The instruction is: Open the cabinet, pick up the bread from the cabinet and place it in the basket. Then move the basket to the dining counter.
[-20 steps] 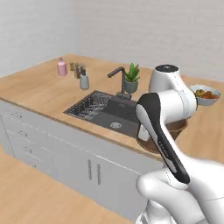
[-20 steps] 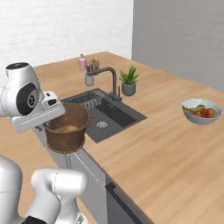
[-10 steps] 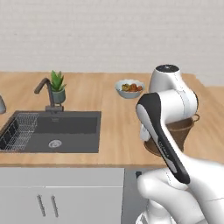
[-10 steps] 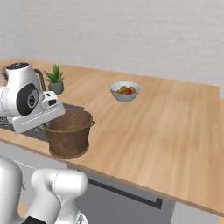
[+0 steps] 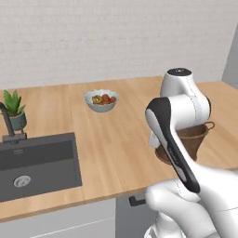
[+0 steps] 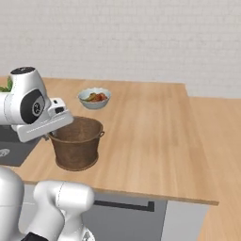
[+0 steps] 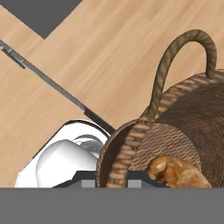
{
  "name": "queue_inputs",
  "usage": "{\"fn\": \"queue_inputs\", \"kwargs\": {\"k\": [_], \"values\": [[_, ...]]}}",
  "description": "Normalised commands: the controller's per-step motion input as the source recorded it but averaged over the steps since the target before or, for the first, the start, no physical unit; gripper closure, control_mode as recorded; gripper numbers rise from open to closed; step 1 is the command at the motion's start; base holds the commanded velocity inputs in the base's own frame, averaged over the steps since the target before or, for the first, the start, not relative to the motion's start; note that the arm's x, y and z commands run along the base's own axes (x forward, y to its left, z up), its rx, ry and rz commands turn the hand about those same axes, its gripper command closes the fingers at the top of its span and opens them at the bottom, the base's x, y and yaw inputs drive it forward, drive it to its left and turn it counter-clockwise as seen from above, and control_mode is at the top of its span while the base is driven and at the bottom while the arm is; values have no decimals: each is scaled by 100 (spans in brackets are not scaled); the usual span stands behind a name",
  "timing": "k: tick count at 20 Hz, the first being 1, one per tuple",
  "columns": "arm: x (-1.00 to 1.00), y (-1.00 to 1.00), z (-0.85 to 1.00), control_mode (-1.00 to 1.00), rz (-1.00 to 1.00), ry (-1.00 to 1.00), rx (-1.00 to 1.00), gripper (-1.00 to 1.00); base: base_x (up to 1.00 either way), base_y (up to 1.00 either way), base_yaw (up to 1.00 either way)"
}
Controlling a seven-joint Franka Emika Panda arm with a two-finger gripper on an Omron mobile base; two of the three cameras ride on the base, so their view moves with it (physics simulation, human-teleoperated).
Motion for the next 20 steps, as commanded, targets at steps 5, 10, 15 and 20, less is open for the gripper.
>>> {"fn": "queue_inputs", "kwargs": {"k": [5,10,15,20], "values": [[0,0,0,100,0,0,0,100,39,1,-14],[0,0,0,100,0,0,0,100,25,17,-23],[8,3,0,-100,-4,0,0,100,21,15,-17],[57,10,0,-100,-11,0,1,100,0,0,0]]}}
